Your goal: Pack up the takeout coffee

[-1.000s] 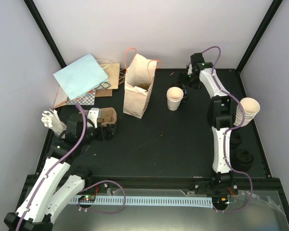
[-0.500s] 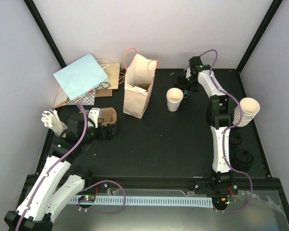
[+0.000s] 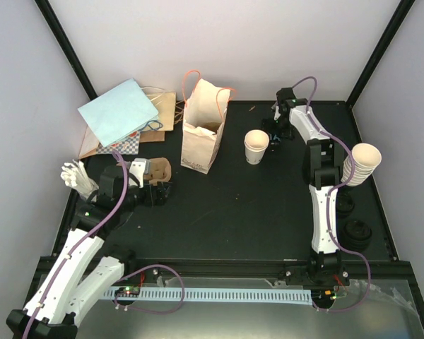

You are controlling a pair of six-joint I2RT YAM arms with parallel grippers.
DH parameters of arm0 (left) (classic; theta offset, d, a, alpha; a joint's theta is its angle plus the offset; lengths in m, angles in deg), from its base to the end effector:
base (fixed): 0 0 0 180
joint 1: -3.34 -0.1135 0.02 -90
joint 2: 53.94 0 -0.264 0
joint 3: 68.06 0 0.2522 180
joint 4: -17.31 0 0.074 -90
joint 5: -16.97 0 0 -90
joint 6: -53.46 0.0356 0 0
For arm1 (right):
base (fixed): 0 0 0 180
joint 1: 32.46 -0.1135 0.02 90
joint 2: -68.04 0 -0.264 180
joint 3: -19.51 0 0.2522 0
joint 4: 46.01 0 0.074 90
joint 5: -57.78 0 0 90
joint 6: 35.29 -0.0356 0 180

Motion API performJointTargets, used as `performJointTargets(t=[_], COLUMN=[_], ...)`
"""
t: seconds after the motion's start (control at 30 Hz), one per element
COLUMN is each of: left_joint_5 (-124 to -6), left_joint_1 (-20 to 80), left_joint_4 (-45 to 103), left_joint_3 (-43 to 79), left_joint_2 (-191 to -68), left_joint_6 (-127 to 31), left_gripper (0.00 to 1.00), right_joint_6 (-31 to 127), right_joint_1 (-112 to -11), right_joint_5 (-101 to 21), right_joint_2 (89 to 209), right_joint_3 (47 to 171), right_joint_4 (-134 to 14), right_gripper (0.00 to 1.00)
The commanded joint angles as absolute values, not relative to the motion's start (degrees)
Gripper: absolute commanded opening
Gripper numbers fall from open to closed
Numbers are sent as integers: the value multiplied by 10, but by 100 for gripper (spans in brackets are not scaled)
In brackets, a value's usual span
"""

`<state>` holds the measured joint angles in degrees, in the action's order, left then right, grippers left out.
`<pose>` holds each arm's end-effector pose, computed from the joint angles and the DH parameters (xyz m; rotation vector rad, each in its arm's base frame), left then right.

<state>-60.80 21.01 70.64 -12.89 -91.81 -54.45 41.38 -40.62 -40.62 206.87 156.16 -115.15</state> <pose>0.1315 -0.0498 0.2866 0.1176 2.2411 -0.5772 0.4999 0.0769 0.1742 0.0936 2.8330 0.2914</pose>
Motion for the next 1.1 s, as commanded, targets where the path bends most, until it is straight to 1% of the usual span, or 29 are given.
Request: performJointTargets(t=[0.0,0.1,0.27,0.37,0.47,0.57,0.67,0.87,1.07], left_joint_5=[-609,-609,-608,-608,-608,-608,-607,-606,-585], left_joint_1=[208,208,208,208,208,208,208,208,208], left_joint_4=[709,708,708,709,710,709,709,710,710], left_joint_3=[-123,-123,-123,-123,-123,-123,-123,-123,-117], left_joint_2=[-913,-913,-912,-912,-911,-910,-910,-908,-908], left_joint_6=[-535,-535,-536,-536,-535,-536,-536,-536,-540], left_gripper=[99,99,99,99,99,99,99,99,99], right_joint_6=[414,413,412,409,410,410,409,406,415], right_joint_1=[-406,-406,-406,-406,-406,-406,-406,-406,-419], right_joint_5=[-368,-357,-338,-329,-322,-319,-314,-291,-265], right_joint_2=[2056,2045,2023,2013,2002,1994,1980,1939,1816], right_joint_3=[1547,1527,1495,1481,1473,1478,1480,1471,1394], right_joint_4=[-1155,-1151,-1143,-1139,-1130,-1132,-1130,-1136,-1088], right_gripper=[91,89,88,85,81,74,69,68,69])
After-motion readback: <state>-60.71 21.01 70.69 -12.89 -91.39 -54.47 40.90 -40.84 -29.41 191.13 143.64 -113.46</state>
